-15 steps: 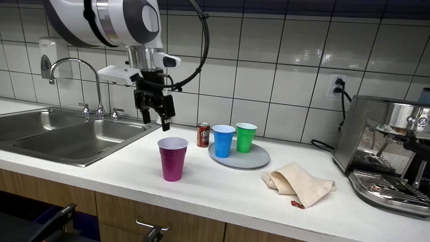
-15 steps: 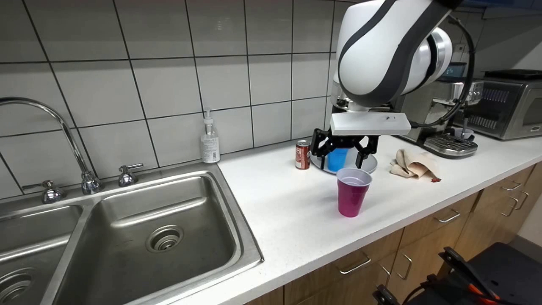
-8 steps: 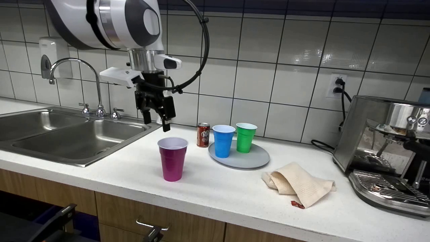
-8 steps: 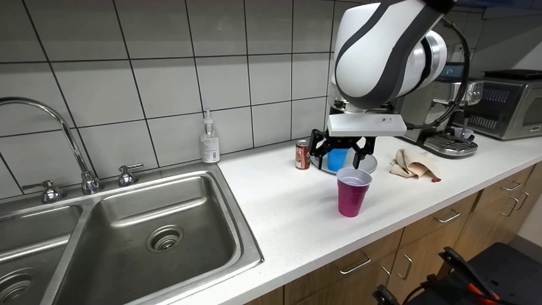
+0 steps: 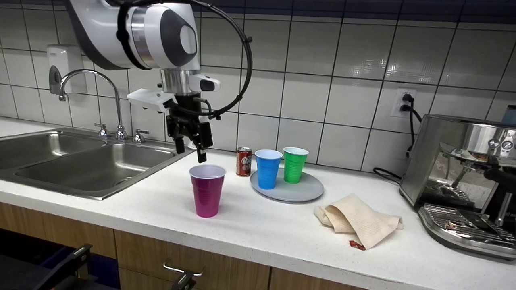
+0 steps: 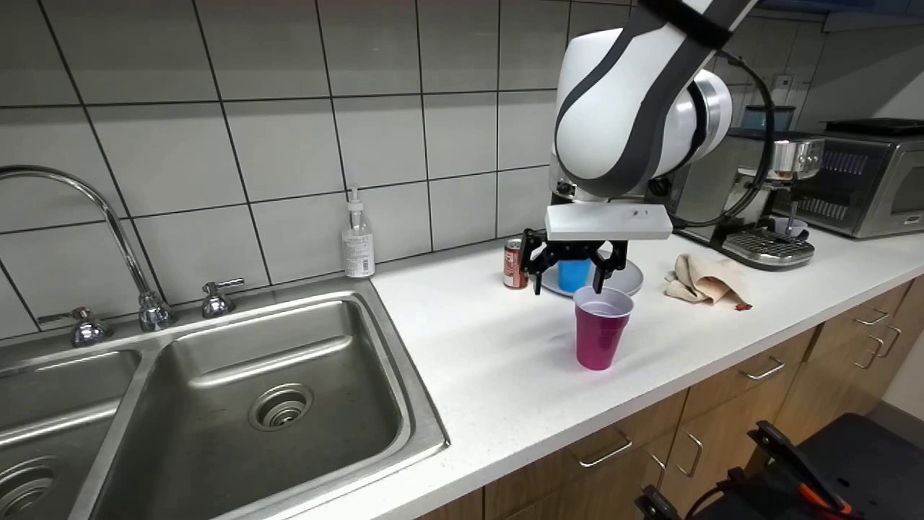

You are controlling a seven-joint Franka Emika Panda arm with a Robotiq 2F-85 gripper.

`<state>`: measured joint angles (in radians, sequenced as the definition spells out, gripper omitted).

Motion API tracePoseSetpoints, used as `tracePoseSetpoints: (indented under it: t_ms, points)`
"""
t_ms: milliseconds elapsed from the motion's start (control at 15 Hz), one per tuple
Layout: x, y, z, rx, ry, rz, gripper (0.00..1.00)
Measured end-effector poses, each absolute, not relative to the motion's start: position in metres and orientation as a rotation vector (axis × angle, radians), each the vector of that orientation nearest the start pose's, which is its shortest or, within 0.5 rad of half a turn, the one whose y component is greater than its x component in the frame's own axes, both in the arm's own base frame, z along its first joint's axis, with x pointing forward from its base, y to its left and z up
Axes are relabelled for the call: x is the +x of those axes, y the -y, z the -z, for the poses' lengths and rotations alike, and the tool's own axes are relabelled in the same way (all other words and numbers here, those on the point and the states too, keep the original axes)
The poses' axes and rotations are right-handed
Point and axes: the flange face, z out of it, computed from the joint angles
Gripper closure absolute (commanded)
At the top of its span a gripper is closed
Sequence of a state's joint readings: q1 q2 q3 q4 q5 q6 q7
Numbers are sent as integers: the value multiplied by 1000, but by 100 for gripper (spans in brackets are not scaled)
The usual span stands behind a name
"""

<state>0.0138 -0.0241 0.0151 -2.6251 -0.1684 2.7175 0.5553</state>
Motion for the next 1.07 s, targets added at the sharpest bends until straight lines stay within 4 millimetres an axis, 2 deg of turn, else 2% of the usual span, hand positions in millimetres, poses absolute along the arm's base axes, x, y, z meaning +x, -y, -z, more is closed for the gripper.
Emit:
tracePoseSetpoints:
  t_ms: [600,667,733,1067]
  points:
    - [457,-14,-239,-3163,-637,161,0]
    - [458,-13,-236,-3168,-637,156,25]
    - [459,-11,-234,-3170,-640,151,26]
    - [463,-5,-230,-3171,-660,145,66]
